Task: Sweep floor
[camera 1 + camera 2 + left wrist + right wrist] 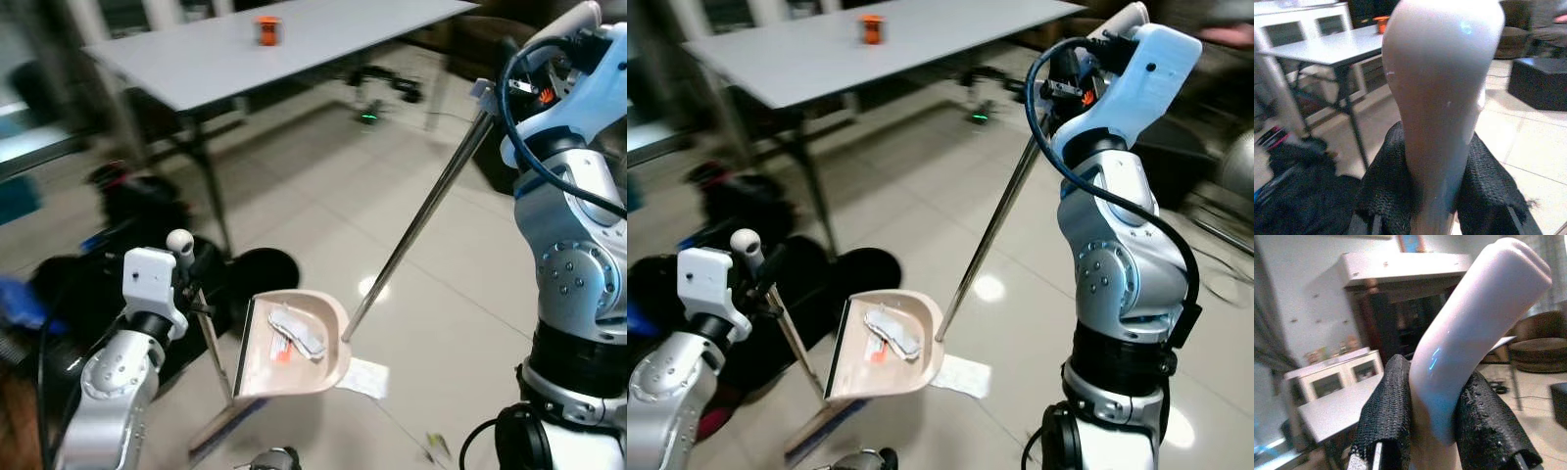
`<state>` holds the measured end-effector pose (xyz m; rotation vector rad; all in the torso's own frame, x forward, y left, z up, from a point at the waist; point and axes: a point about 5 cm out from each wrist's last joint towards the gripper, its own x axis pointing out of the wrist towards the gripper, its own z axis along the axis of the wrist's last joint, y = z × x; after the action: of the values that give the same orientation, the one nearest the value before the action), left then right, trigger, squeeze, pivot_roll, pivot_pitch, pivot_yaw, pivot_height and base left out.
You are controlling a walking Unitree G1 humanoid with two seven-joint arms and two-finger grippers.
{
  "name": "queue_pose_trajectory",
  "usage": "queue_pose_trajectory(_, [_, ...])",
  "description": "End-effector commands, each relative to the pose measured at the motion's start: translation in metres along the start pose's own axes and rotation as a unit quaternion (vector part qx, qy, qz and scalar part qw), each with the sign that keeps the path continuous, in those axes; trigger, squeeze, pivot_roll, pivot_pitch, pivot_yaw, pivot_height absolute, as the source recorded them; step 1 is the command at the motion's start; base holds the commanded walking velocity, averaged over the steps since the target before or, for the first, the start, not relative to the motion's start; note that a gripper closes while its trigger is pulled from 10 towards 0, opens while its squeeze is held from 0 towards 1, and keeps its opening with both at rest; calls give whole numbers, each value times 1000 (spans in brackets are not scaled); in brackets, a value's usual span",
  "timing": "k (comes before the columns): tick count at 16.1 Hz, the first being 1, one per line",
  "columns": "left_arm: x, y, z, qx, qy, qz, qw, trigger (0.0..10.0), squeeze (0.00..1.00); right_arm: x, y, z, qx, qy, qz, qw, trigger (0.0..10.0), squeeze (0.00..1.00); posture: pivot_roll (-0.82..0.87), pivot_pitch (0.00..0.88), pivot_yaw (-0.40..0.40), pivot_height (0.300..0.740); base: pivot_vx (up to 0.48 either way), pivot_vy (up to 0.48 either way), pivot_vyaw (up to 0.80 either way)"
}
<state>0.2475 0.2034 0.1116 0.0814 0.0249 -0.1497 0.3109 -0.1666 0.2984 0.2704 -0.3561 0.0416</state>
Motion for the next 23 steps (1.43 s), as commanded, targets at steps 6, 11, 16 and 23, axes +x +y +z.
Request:
queue_pose_trajectory(6, [3, 8, 4, 3, -14, 4, 1000, 10000, 0, 3, 4, 9, -14, -30, 15, 999, 10000, 0, 61, 0, 11, 740, 378, 0, 133])
queue_pose_trajectory(11, [3, 6, 5, 3, -18, 7, 1000, 10000, 0, 6, 3, 11, -17, -37, 14, 999, 10000, 0, 66, 0, 9, 740, 400, 0, 0])
queue_pose_trajectory(16, [5, 6, 5, 2, -16, 5, 1000, 10000, 0, 8, 4, 12, -22, -39, 14, 999, 10000, 0, 69, 0, 9, 740, 400, 0, 755])
queue_pose_trajectory(23, [6, 6, 4, 1, -15, 3, 1000, 10000, 0, 9, 1, 13, -5, -47, 9, 999, 10000, 0, 72, 0, 12, 740, 400, 0, 195])
